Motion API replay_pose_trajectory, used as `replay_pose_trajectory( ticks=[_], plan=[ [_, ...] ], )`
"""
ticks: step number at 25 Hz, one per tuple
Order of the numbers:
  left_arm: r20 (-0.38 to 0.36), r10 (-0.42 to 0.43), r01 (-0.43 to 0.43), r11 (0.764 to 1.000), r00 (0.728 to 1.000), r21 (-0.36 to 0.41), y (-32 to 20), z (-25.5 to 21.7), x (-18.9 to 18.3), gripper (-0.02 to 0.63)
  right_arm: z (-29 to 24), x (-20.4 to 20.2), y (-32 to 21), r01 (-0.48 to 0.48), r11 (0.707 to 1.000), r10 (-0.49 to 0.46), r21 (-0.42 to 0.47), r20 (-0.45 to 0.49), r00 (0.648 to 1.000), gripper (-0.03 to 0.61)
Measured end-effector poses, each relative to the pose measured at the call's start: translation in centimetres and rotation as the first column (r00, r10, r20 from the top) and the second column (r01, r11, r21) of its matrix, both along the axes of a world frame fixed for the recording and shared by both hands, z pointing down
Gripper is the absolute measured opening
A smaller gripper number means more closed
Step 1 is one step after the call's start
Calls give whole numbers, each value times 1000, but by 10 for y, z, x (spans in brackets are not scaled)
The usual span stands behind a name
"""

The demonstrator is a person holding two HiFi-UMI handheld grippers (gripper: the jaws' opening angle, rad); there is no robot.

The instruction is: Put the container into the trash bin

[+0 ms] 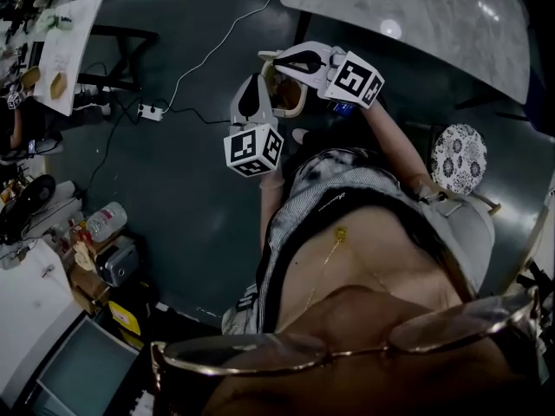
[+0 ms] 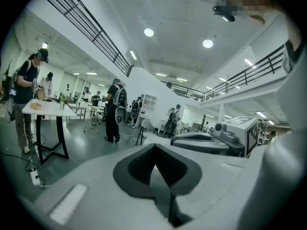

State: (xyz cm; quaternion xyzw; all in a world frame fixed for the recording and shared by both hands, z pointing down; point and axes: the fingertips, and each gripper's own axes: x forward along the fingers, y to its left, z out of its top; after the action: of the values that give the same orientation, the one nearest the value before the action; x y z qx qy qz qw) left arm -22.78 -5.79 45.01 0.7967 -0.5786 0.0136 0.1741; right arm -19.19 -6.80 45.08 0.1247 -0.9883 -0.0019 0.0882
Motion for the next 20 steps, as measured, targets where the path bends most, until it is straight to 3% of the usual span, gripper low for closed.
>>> replay_pose_trajectory(
  ticks=[20],
  plan=[
    [12,19,-19,1000,1000,-7,-7,4,5,0,0,2,-4,5,1000,-5,-11,-11,1000,23]
  ],
)
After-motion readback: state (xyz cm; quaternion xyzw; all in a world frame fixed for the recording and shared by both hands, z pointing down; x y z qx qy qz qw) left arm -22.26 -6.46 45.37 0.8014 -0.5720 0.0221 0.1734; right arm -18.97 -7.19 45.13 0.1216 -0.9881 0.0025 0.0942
